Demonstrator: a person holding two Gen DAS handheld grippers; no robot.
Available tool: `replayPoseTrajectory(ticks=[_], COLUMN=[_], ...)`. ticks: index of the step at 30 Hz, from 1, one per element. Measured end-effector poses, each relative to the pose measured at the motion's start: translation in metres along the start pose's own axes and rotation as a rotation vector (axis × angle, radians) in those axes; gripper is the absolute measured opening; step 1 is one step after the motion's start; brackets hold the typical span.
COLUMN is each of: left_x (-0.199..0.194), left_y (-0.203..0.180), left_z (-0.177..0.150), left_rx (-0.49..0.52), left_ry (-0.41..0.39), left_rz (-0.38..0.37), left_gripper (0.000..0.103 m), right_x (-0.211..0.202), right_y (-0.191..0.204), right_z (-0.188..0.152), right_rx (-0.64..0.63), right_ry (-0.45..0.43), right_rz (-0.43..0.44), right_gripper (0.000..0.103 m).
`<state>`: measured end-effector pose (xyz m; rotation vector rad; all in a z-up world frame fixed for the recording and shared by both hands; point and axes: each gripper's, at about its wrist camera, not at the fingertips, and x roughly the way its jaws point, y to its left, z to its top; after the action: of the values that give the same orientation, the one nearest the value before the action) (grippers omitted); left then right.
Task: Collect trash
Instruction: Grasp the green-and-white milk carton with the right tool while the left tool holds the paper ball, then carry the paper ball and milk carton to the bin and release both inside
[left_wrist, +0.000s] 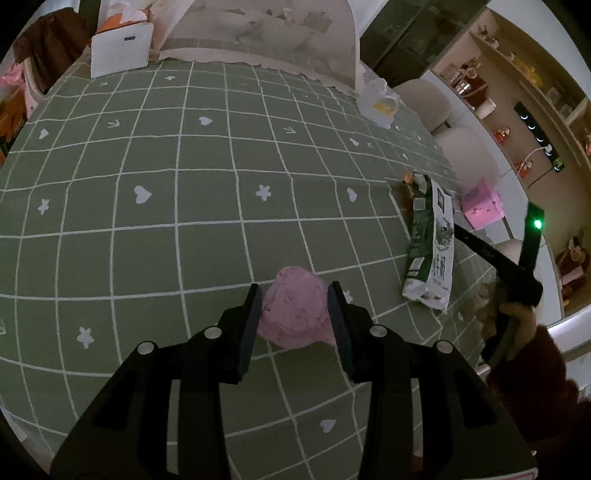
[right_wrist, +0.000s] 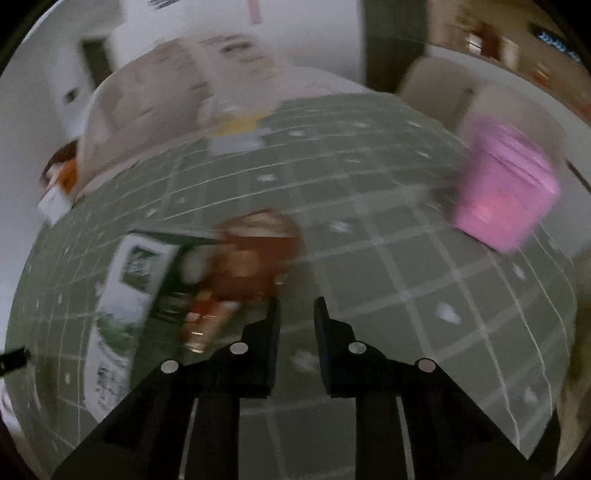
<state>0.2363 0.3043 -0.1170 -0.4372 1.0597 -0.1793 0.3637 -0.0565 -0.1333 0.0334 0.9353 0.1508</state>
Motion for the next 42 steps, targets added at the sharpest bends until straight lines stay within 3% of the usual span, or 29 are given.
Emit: replayPoseTrajectory(ticks=[2,5,7,8,10,16,19,22,30,34,42], left_x=[0.004,0.01,0.012,0.012,0.01,0.0,-0.008,-0.015,-0.024,-0.026,-0.035], left_y=[-0.005,-0.013,-0.016,-0.017,-0.016,-0.006,-0.001,0.006,-0.004,-0.04,-0.136], left_z=[0.002,0.006,0.01,0.011,0.015,0.018,0.014,0.01,0.017,0.032,0.049], left_rx=[0.009,0.022,0.024,0.024,0.019,-0.015,-0.02,-0.026,0.006,0.083,0.261], left_ry=[0.002,0.005,-0.004,-0.01,-0.025,-0.059,-0.076,-0.09,-0.131,-0.162,-0.235], left_rz=[-0.012,-0.028,-0.032,-0.032,-0.031,-0.023,-0.016,-0.005,-0.029,-0.082,-0.186], left_gripper=[0.035,0.035,0.035,0.035,0.035,0.035,0.035,0.035,0.035,0.035,0.035], right_x=[-0.005,-0.025,-0.038,-0.042,-0.047,-0.016,-0.003,-0.009,-0.1,-0.145,-0.216], right_y=[-0.013,-0.012,0.001,0.006,0.028,0.101,0.113,0.102,0.05,0.039,-0.02], right_z=[-0.007,-0.016,-0.015,-0.015,-0.01,0.006,0.004,0.002,-0.007,-0.02,-0.038], right_rx=[0.028,0.057,0.073,0.084,0.12,0.088,0.041,0.039,0.073,0.032,0.138], right_ry=[0.017,0.01,-0.025,-0.036,-0.05,0.003,0.047,0.048,-0.118,-0.201,-0.315], right_rz=[0.007,0.136,0.172,0.184,0.226,0.072,0.025,0.083,0.087,0.031,-0.018], right_gripper=[0.018,0.02,0.039,0.053,0.054,0.055,0.055,0.053,0.05,0.05,0.05])
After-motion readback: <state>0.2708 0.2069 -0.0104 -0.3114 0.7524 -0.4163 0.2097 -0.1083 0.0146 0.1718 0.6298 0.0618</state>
